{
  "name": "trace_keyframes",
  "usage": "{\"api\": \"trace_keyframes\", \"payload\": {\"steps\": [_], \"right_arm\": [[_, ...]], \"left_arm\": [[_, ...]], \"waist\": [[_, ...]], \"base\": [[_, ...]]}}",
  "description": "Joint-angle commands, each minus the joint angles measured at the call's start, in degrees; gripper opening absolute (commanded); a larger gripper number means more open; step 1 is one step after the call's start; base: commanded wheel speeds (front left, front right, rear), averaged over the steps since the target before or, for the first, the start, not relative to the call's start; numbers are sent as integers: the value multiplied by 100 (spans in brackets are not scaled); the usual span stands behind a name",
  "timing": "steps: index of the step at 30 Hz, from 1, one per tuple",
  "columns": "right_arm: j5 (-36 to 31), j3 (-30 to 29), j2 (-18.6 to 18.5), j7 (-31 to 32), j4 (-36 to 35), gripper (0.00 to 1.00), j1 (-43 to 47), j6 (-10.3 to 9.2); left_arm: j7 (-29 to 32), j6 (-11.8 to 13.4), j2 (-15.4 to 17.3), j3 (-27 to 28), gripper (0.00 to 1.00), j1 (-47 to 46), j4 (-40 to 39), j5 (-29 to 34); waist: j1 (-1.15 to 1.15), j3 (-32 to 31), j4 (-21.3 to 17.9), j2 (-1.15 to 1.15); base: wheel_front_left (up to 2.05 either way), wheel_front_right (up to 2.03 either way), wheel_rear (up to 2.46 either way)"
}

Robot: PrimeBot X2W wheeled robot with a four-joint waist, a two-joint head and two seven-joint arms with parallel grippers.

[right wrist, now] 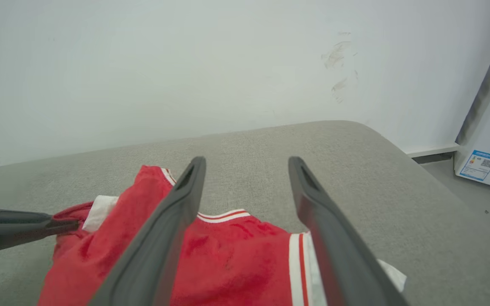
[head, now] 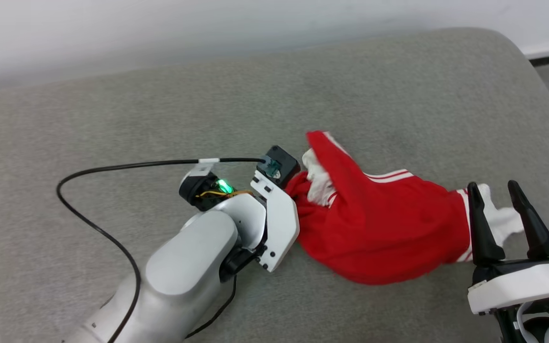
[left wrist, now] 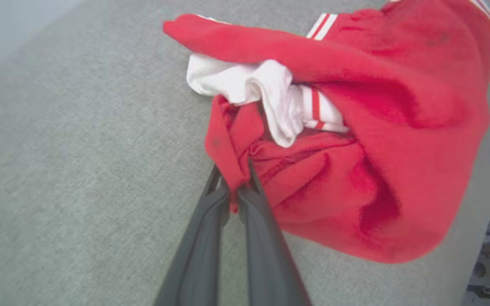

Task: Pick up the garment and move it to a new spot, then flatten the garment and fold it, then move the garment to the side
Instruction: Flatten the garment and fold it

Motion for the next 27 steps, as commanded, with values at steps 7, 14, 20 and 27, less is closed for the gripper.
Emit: {"api": "trace_keyframes", "payload": {"steps": [7,14,20,27], "right_arm": [[-131,-62,10,148,-209,100,116,-2],[-217,-42,10,288,-433,100,230,-2],[-213,-55,10,402,-535,100,378,-2],[-246,-11,10,514,-574,100,501,-2]], "left_arm": [[-523,601,602,443,0,631,-1159,-47],[-675,1498,1450,966,0,2013,-2428,-334],[-693,2148,1727,1207,0,3529,-2964,-858],[-545,2365,1507,1062,0,4730,-3001,-1467]], "waist": [[0,-370,620,0],[0,-595,972,0],[0,-719,1197,0],[0,-967,1279,0]], "base": [[0,0,0],[0,0,0],[0,0,0],[0,0,0]]}}
